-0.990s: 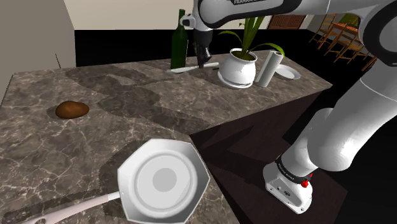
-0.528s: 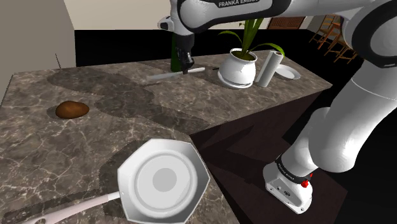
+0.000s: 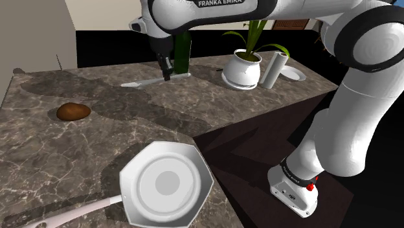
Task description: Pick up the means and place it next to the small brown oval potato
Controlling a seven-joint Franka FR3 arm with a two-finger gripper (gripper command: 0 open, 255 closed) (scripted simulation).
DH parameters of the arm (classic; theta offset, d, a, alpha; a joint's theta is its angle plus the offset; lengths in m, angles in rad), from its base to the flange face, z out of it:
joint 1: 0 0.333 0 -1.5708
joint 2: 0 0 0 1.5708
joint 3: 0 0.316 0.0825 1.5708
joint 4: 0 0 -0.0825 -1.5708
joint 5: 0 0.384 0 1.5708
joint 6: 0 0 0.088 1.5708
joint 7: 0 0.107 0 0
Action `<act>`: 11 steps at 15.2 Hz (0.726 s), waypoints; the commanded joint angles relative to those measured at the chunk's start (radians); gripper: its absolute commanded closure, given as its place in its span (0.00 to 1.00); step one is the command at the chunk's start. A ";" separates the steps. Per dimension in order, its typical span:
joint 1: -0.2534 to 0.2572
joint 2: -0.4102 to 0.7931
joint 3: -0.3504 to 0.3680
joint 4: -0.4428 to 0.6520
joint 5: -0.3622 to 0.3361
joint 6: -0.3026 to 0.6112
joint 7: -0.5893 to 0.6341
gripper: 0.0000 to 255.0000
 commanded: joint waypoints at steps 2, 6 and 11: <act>0.041 0.070 0.020 0.099 -0.007 -0.038 0.056 1.00; 0.101 0.190 0.040 0.278 -0.022 -0.107 0.121 1.00; 0.174 0.355 0.051 0.527 -0.040 -0.198 0.179 1.00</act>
